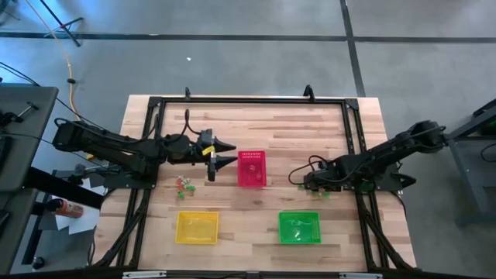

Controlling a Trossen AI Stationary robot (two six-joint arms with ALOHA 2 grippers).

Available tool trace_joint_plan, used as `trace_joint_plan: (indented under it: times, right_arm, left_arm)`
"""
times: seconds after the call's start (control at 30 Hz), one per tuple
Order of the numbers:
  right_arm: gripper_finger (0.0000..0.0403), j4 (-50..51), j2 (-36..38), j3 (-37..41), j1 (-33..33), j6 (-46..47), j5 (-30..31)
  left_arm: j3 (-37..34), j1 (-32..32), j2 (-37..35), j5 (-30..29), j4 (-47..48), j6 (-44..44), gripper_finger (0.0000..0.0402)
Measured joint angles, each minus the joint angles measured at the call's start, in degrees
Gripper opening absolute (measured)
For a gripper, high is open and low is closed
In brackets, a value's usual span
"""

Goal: Sort Halloween decoration
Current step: Put the right orange pumpkin toy into the red bin

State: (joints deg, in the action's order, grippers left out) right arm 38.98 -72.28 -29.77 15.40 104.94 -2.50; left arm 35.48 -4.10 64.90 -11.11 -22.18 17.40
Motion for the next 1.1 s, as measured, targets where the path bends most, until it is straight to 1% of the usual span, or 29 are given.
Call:
trace_joint_plan:
  times: [0.33, 0.57, 0.73, 1.1]
  right_arm:
    - [0.0244, -1.43, 0.27, -0.97, 0.04, -7.20, -4.85]
    - [0.0244, -0.52, 0.48, -0.99, 0.02, -11.18, -4.96]
    - [0.0244, 2.72, 1.15, -1.06, 0.02, -9.41, -3.82]
    - [0.0244, 4.49, 1.11, -0.95, 0.01, -5.06, -0.70]
  left_arm:
    - [0.00, 0.00, 0.00, 0.00, 1.86, 0.38, 0.0197]
    - [0.00, 0.00, 0.00, 0.01, 1.86, 0.43, 0.0197]
    - [0.00, 0.00, 0.00, 0.00, 2.08, 0.43, 0.0197]
    - [0.00, 0.00, 0.00, -0.20, 2.93, 0.47, 0.0197]
